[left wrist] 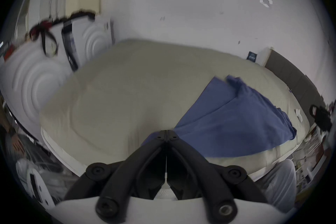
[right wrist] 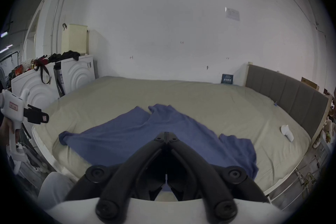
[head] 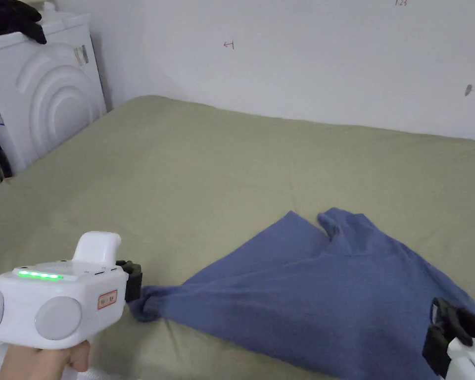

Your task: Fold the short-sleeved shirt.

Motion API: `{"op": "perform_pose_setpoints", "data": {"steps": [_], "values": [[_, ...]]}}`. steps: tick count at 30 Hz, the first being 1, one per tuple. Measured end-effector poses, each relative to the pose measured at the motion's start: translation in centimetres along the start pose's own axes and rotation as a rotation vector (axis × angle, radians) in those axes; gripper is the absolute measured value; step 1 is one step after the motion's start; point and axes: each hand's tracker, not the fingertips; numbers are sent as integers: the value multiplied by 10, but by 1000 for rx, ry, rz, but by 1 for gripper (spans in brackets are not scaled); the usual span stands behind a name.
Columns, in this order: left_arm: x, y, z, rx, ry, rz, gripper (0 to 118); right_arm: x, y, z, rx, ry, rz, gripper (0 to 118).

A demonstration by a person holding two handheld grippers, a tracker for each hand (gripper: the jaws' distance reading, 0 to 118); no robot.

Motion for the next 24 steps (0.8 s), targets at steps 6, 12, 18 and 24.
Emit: {"op": "perform_pose_setpoints", "data": {"steps": [6,12,18,24], "values": [[-19,-9,-64,-152,-18,-34,118,-15,-23,-21,-113,58,-13,2],[-11,0,-125,-245,20,-39,117,-20,-36,-32,-175,82,7,2],[10,-8,-133,-336,-7,-113,55,-15,-40,-40,-218,83,3,2],[15,-8,-118,-305,-54,-98,1,7,-37,-53,-242,77,40,2]]}}
